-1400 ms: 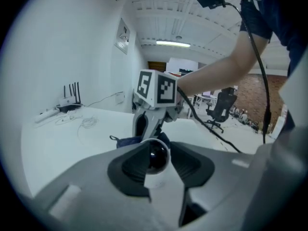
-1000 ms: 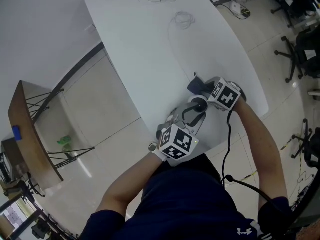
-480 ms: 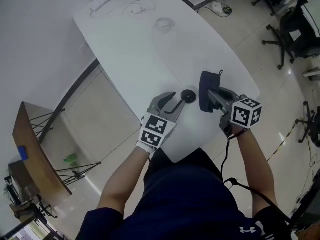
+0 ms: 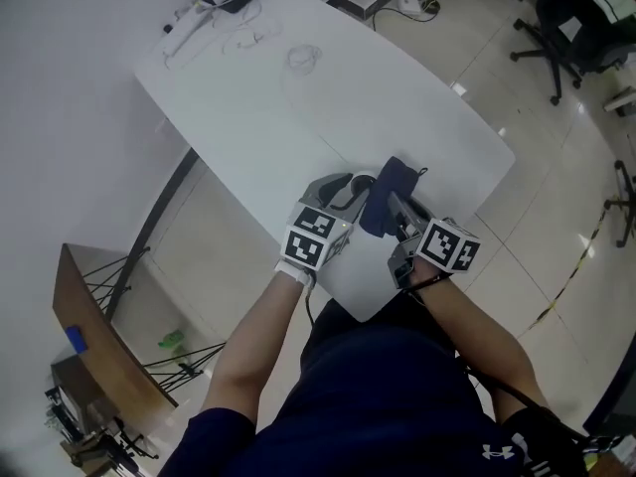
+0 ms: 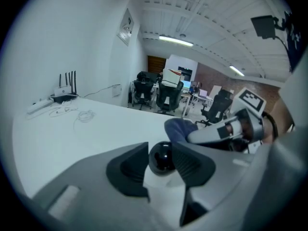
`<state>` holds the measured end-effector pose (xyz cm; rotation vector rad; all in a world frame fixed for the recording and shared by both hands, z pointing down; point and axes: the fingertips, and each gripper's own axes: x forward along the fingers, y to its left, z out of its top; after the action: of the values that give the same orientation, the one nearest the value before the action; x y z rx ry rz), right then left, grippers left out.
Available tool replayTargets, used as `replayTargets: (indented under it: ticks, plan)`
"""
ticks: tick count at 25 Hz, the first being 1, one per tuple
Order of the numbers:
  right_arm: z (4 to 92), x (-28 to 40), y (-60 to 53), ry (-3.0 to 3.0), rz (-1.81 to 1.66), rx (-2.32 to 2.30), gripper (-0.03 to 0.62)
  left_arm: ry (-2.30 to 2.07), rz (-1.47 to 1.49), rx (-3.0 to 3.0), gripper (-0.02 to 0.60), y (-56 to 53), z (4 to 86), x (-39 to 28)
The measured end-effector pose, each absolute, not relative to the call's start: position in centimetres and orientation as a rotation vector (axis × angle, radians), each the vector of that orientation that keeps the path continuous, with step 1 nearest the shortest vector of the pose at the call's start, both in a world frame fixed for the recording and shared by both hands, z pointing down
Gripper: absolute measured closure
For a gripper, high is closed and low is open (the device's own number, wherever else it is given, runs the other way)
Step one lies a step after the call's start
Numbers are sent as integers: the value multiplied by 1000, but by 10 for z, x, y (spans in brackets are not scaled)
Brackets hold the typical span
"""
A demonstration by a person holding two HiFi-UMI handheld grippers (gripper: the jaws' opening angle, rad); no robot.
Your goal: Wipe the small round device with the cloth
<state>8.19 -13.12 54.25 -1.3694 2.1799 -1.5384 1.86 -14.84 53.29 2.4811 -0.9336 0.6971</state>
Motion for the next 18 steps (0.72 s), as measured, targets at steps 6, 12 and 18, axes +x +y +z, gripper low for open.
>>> replayTargets:
  ticks: [6, 12, 18]
  plan:
    - [581, 90, -123, 2035, -1642, -1451, 528, -916, 766, 2523, 431, -150, 536, 17]
    - [621, 97, -121, 2065, -1768, -1588, 530, -909, 713, 2506, 443, -146, 535, 23]
    - [637, 108, -125, 2450, -1631, -1896, 530, -924, 670, 2460, 447, -143, 537, 25]
